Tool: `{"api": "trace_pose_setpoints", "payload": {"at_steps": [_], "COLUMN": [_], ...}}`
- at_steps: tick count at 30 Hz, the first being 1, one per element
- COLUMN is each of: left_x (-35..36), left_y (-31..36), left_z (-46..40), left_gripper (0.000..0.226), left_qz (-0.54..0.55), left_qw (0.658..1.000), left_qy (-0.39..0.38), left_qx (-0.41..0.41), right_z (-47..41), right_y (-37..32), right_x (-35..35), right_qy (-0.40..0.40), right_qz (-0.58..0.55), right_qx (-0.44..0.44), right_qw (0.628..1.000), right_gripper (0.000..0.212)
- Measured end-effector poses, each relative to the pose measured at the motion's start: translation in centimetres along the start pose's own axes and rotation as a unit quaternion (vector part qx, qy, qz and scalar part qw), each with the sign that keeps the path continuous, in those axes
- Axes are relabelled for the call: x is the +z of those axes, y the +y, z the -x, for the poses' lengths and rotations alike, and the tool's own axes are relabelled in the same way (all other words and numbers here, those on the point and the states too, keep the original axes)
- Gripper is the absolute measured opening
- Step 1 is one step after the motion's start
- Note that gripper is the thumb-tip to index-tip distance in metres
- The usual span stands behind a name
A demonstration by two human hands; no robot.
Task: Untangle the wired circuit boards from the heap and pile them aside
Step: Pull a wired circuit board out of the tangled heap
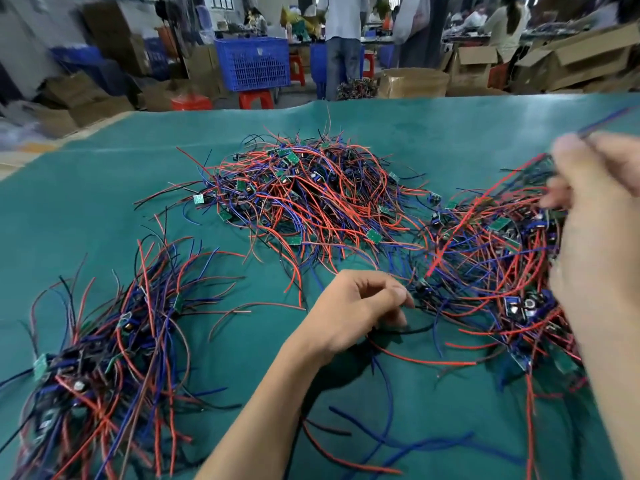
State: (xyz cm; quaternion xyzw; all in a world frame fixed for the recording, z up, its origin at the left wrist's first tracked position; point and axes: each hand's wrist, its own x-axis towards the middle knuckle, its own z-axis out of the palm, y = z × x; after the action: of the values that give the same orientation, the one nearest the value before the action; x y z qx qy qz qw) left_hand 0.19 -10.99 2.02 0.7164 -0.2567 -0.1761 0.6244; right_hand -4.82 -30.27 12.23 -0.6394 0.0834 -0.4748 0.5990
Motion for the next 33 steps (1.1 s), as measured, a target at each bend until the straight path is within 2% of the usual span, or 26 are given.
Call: {"api": "trace_pose_setpoints", "payload": {"at_steps": [3,5,7,9,12,13,16,17,18,21,24,27,29,31,33], "left_x": [0.2,0.2,0.2,0.2,0.2,0.1,0.0,0.0,0.0,0.0,0.0,0.0,0.0,0.1,0.0], "left_y": [0.0,0.2,0.3,0.3,0.3,0.3,0.3,0.3,0.3,0.4,0.4,0.3,0.3,0.3,0.4], "left_z": [-0.1,-0.1,0.0,0.0,0.0,0.0,0.0,0.0,-0.1,0.0,-0.1,-0.2,-0.3,-0.3,-0.3], "left_gripper": [0.022,0.021,0.018,0.016,0.015,0.015,0.014,0.014,0.014,0.014,0.014,0.015,0.014,0.014,0.017], "left_qz": [0.004,0.007,0.016,0.023,0.023,0.021,0.015,0.018,0.023,0.034,0.034,0.048,0.067,0.100,0.136], "left_qw": [1.000,1.000,1.000,0.999,0.999,0.999,0.999,0.999,0.999,0.999,0.999,0.997,0.995,0.992,0.987], "left_qy": [0.014,0.015,0.019,0.021,0.023,0.024,0.020,0.018,0.015,0.014,0.025,0.047,0.062,0.073,0.079], "left_qx": [-0.009,-0.006,-0.006,-0.012,-0.020,-0.021,-0.024,-0.023,-0.022,-0.023,-0.024,-0.034,-0.035,-0.033,-0.035], "right_z": [-0.2,0.5,1.5,2.0,-0.1,-1.0,-1.4,-1.0,-0.7,-0.9,-2.3,-3.0,-2.2,-1.0,0.0], "right_y": [-2.8,-3.7,-4.4,-4.6,-2.0,-0.5,4.6,6.2,7.3,8.7,7.6,4.9,3.0,1.6,1.0], "right_x": [4.0,8.3,12.7,15.9,17.8,17.6,15.1,14.1,13.1,11.5,10.3,8.1,6.3,4.4,3.0], "right_qy": [-0.133,-0.247,-0.377,-0.466,-0.456,-0.455,-0.487,-0.489,-0.487,-0.461,-0.389,-0.325,-0.326,-0.317,-0.288], "right_qz": [0.005,0.023,0.076,0.165,0.305,0.366,0.527,0.551,0.554,0.502,0.422,0.214,0.036,-0.111,-0.236], "right_qx": [0.002,0.006,-0.019,-0.077,-0.150,-0.155,-0.096,-0.074,-0.054,-0.035,-0.020,0.113,0.225,0.318,0.380], "right_qw": [0.991,0.969,0.923,0.866,0.822,0.797,0.690,0.672,0.673,0.731,0.819,0.915,0.918,0.887,0.847], "right_gripper": [0.011,0.015,0.025,0.040,0.020,0.017,0.016,0.018,0.015,0.018,0.009,0.009,0.010,0.004,0.009]}}
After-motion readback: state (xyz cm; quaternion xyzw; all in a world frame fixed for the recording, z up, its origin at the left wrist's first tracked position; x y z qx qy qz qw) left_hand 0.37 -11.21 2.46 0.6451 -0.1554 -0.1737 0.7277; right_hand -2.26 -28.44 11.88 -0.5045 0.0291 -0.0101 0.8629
